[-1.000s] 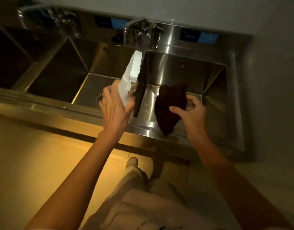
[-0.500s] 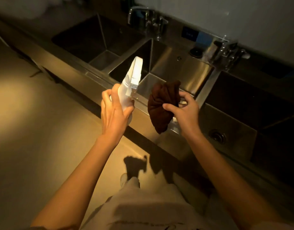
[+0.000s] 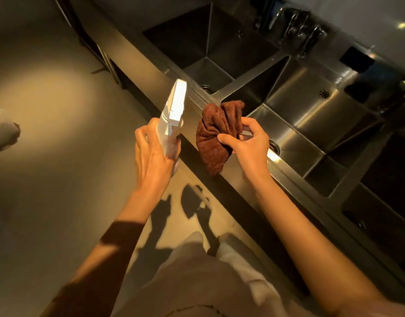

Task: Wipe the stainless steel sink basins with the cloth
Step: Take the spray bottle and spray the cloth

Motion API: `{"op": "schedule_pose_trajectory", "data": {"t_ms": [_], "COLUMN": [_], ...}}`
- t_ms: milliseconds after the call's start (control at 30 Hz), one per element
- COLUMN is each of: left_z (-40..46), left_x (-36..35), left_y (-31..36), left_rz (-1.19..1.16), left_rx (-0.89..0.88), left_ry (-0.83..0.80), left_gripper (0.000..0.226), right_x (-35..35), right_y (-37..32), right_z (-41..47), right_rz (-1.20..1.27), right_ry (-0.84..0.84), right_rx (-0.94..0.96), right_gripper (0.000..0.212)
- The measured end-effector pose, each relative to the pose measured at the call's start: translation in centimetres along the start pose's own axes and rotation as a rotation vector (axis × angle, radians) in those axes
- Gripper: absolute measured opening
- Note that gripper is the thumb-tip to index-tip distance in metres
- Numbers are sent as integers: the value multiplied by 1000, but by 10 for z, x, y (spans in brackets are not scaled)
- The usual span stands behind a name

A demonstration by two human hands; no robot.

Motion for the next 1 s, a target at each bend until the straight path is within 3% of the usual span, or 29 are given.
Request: {"op": "schedule_pose_trajectory", "data": {"t_ms": [367,600,733,1000], "left_z": [63,152,202,262], "left_x": [1,-4,-6,-2], "left_y": [-52,-57,-65,-87], "left_rz": [58,80,257,129], "left_rx": [165,121,59,311], "left_ry": [66,190,245,166], "left_gripper": [65,57,48,67], "right_x": [-71,-121,-146,-206], "right_y": [-3,-16,-28,-38], "right_z": [77,159,212,268], "right_rz": [-73,-43,2,10], "right_ry": [-79,-157,-180,-237], "right_rx": [-8,-43,-33,-73], "right_gripper": [36,35,39,44]}}
Point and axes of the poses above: each hand's wrist, its own z-axis towards the middle knuckle, its own x-axis out of the back of the hand, y = z × x, the point moved 3 cm from there along z, towards the middle knuckle, and after that the axes turned 1 degree about z, right-handed, at the moved point
